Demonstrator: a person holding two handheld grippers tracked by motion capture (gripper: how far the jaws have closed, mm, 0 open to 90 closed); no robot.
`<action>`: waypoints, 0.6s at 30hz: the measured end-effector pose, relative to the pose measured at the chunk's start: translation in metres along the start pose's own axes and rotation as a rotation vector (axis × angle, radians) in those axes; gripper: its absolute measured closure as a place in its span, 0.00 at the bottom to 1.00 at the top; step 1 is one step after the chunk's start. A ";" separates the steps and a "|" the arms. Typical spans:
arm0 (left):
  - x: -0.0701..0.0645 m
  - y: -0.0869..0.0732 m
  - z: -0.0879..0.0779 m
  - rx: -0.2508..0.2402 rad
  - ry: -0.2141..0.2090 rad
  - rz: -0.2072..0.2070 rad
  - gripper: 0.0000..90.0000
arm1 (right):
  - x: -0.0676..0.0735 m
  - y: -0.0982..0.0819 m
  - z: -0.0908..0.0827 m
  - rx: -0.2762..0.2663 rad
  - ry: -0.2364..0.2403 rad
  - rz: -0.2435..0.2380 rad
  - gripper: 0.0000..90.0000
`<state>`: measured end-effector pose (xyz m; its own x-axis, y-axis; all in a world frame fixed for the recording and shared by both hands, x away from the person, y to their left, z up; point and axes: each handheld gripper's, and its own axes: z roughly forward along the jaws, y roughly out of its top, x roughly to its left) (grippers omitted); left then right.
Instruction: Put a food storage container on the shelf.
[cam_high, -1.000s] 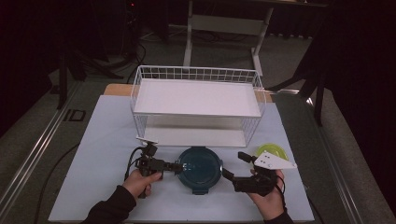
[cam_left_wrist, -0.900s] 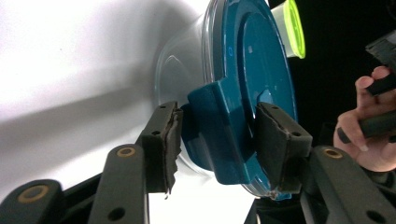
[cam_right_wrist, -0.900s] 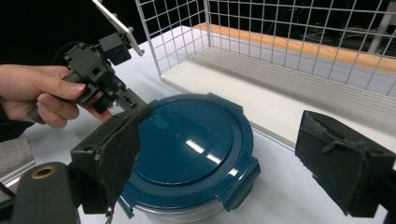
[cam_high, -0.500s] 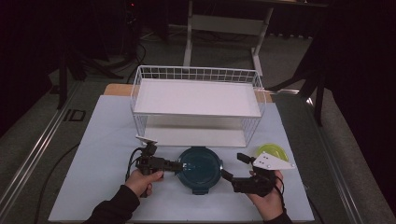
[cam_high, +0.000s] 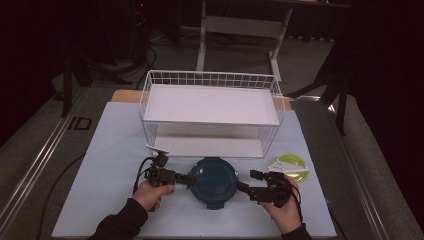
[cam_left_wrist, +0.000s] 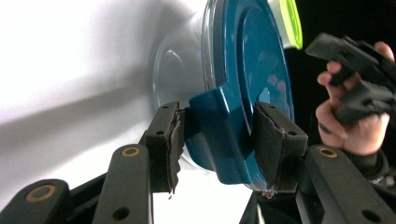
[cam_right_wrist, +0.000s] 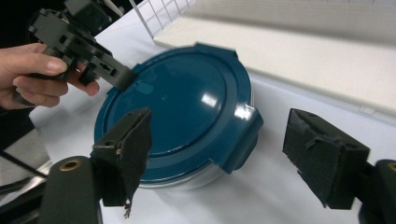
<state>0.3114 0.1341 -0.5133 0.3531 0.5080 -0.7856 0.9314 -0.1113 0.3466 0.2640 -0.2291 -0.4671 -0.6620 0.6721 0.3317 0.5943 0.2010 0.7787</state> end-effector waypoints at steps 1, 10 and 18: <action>-0.002 0.000 0.000 0.004 0.003 0.014 0.60 | -0.003 -0.001 0.001 0.009 0.008 0.028 0.26; -0.009 -0.001 0.000 -0.004 0.008 0.092 0.61 | -0.019 -0.003 0.007 0.042 0.084 0.166 0.30; -0.015 -0.007 -0.002 -0.012 0.009 0.182 0.62 | -0.030 -0.014 0.022 0.127 0.146 0.302 0.41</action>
<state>0.2990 0.1295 -0.5030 0.5148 0.4877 -0.7051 0.8511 -0.1919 0.4887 0.2857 -0.2365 -0.4996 -0.5009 0.6079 0.6160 0.8189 0.1025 0.5647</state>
